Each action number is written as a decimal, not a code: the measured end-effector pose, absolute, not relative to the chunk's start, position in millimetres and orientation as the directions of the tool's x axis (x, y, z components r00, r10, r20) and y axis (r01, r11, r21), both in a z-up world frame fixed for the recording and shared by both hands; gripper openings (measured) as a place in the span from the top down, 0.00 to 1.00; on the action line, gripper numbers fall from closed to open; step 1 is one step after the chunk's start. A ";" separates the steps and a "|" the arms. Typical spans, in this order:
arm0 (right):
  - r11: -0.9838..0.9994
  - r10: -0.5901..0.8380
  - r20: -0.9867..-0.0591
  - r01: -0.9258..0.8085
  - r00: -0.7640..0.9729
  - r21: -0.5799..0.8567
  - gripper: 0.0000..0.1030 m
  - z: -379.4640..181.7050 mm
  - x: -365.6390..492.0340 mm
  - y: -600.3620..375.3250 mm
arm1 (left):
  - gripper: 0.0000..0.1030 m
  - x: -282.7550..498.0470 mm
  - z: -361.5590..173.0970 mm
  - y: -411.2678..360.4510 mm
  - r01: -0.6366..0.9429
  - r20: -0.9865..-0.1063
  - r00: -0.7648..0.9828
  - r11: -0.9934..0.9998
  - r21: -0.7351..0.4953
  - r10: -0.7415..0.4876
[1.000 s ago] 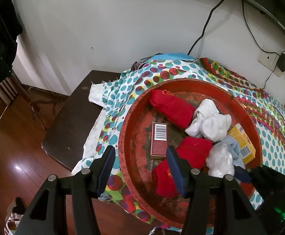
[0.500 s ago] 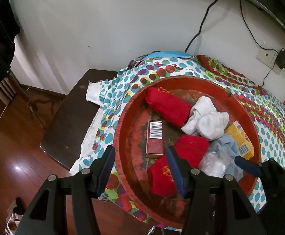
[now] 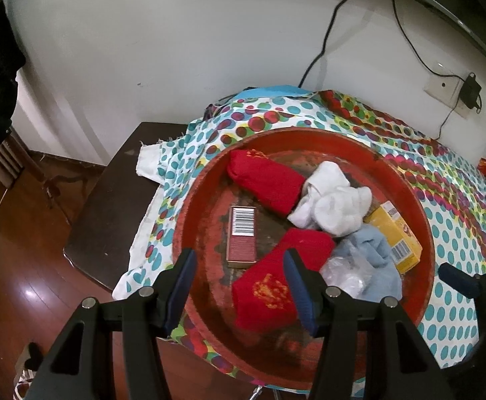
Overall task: Organize objects
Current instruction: 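Lower the plastic bag onto the tray and open the right gripper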
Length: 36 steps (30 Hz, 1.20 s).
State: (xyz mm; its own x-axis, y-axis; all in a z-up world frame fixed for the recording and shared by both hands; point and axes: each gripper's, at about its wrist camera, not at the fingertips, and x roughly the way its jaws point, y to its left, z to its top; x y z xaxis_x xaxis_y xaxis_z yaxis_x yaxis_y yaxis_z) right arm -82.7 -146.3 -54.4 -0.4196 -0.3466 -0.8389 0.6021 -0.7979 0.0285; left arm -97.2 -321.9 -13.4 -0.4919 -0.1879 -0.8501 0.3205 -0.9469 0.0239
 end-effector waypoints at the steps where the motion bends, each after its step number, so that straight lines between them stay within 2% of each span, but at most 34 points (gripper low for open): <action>1: -0.807 -0.332 -0.841 0.590 -0.428 0.018 0.01 -54.0 -82.0 -142.5 | 0.46 -98.2 -13.1 -318.8 0.315 -0.851 -0.490 -0.949 0.029 -0.189; 6: -0.835 -0.270 -0.857 0.549 -0.439 -0.018 0.00 -55.6 -77.8 -127.3 | 0.46 -98.2 -6.4 -300.0 0.300 -0.847 -0.494 -0.953 0.047 -0.198; 13: -0.843 -0.257 -0.865 0.537 -0.430 -0.016 0.00 -57.7 -68.1 -110.5 | 0.46 -83.4 -6.6 -280.1 0.308 -0.845 -0.519 -0.950 -0.046 -0.128; 17: -0.849 -0.242 -0.879 0.528 -0.411 -0.013 0.00 -61.9 -65.8 -105.8 | 0.46 -73.3 -15.5 -270.2 0.317 -0.856 -0.478 -0.948 0.041 -0.197; 28: -0.861 -0.239 -0.882 0.508 -0.406 -0.001 0.00 -56.2 -64.6 -97.6 | 0.46 -64.2 -30.9 -261.9 0.307 -0.877 -0.441 -0.950 0.051 -0.190; 36: -0.860 -0.212 -0.892 0.510 -0.399 -0.024 0.00 -61.9 -64.2 -96.8 | 0.46 -62.8 -22.2 -248.8 0.252 -0.858 -0.491 -0.967 0.029 -0.153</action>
State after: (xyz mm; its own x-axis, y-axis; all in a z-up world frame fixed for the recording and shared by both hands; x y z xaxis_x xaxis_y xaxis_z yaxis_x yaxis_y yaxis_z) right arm -64.2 -96.8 -61.9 -0.3987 -0.2121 -0.8922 0.5104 -0.8596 -0.0238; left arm -62.8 -248.8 -22.2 -0.4906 -0.1533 -0.8578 0.2516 -0.9674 0.0289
